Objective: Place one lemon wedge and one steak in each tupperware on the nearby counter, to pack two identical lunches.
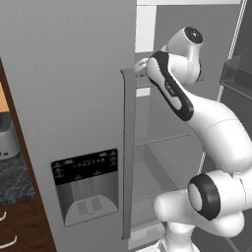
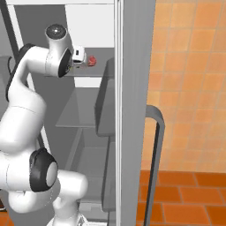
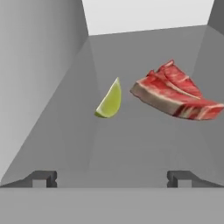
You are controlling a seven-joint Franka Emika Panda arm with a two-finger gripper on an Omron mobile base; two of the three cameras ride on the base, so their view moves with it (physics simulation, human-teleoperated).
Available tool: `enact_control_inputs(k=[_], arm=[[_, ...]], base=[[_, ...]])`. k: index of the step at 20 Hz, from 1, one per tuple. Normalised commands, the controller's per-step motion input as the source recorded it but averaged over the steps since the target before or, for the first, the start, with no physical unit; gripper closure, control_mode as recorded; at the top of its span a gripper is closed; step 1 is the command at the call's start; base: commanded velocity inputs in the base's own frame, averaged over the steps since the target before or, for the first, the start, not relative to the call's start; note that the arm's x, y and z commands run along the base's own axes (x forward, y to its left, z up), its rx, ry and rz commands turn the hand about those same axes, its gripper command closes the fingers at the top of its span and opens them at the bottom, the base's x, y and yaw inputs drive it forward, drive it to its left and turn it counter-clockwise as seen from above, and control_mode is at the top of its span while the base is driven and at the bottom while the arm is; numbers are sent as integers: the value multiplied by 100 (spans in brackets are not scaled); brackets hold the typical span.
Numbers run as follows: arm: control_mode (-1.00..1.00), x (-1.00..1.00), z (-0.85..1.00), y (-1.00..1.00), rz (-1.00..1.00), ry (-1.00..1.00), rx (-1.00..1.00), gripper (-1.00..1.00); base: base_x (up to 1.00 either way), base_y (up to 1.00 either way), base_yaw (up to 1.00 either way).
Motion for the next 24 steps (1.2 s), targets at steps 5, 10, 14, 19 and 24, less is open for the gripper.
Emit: enact_control_inputs(k=[5, 10, 14, 19, 24], arm=[[-100, 55, -5, 23, 0, 0, 0, -100], [-100, 83, -1, 5, 0, 2, 0, -100], [-100, 61, -13, 0, 0, 6, 0, -100], [-100, 29, -13, 0, -3, 5, 0, -100], [-100, 4, 0, 4, -1, 0, 0, -100]], base=[[0, 0, 0], [0, 0, 0], [0, 0, 0], [0, 0, 0], [0, 0, 0]])
